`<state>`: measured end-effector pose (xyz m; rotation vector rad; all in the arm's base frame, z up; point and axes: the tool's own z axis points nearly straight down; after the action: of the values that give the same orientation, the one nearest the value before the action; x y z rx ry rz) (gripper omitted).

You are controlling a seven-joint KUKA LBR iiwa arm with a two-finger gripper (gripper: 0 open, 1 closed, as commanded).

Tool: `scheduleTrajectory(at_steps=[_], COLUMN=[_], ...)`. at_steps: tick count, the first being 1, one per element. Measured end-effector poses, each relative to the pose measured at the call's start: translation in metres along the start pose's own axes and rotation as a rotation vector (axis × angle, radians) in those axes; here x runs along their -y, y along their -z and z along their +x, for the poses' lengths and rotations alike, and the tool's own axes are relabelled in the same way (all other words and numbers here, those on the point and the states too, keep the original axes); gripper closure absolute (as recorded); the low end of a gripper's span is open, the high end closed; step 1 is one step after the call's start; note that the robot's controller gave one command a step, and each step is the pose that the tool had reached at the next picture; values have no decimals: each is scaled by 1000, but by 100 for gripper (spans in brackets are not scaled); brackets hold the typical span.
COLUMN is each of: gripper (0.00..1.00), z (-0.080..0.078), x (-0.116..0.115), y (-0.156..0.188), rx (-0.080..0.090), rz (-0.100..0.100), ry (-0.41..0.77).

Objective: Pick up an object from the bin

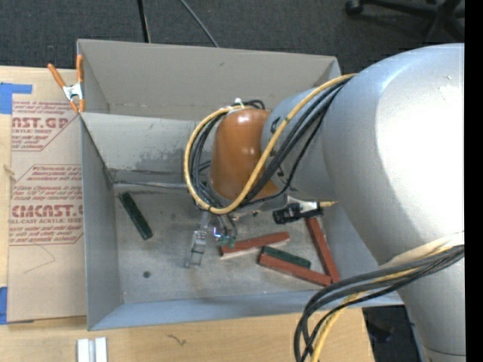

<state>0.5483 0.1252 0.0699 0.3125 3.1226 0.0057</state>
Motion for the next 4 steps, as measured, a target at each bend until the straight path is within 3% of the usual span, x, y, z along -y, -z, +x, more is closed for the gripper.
scheduleTrajectory(at_steps=[1,2,3,4], gripper=[0,0,100,100], z=[44,-2,0,5], x=[27,89,84,40], y=[-1,0,1,99], rx=[-5,0,-1,5], rz=[4,7,2,0], ry=[193,226,231,258])
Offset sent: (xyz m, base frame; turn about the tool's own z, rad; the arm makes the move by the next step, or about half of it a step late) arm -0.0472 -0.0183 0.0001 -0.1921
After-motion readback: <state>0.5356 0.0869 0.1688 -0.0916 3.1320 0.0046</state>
